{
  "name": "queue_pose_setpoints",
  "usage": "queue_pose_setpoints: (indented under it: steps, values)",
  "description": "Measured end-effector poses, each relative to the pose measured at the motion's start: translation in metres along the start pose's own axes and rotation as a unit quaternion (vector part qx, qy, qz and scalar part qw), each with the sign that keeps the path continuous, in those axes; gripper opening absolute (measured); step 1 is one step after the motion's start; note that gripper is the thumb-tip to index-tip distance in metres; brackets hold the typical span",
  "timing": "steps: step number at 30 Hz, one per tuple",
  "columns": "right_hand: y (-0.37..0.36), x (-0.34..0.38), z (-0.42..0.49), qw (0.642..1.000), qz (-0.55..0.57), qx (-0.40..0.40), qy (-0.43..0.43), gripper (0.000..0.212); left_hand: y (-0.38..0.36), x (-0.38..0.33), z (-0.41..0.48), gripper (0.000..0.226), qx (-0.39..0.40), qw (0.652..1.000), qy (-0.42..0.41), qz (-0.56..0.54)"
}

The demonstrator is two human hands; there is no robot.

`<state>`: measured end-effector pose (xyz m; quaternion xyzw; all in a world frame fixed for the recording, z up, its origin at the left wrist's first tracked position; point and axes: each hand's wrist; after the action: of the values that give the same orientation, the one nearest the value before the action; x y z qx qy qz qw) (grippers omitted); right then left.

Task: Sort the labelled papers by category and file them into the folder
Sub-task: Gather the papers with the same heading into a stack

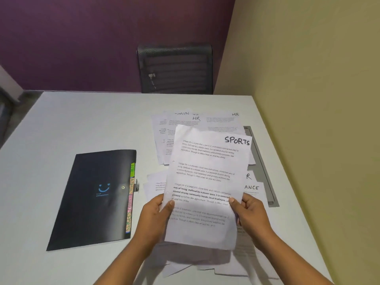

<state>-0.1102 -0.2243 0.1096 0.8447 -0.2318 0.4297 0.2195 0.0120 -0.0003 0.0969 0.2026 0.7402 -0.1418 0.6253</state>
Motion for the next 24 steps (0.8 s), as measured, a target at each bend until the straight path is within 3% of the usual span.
queue_pose_setpoints:
  steps: [7, 11, 17, 24]
  values:
    - [0.036, 0.018, 0.048, 0.998, -0.043, 0.054, -0.005, 0.028, -0.035, -0.012, 0.020, 0.020, -0.082, 0.995, 0.028, -0.045]
    - [0.056, 0.024, 0.093, 0.996, -0.039, 0.018, -0.074, 0.013, -0.046, -0.012, 0.040, 0.020, -0.115, 0.990, 0.043, -0.073]
    - [0.076, 0.036, 0.180, 0.990, -0.084, -0.083, -0.082, 0.009, -0.059, -0.022, 0.070, 0.020, -0.131, 0.984, 0.048, -0.106]
    - [0.077, 0.040, 0.260, 0.959, -0.183, -0.177, -0.124, 0.040, -0.065, -0.034, 0.091, 0.018, -0.145, 0.985, 0.058, -0.077]
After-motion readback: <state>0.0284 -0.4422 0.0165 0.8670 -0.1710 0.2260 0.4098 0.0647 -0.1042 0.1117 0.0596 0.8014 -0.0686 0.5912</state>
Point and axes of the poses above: each hand's wrist, its own z-axis towards the middle knuckle, its own y-axis out of the back of the hand, x = y × z, and after that the axes turned 12 degrees about -y, right-handed
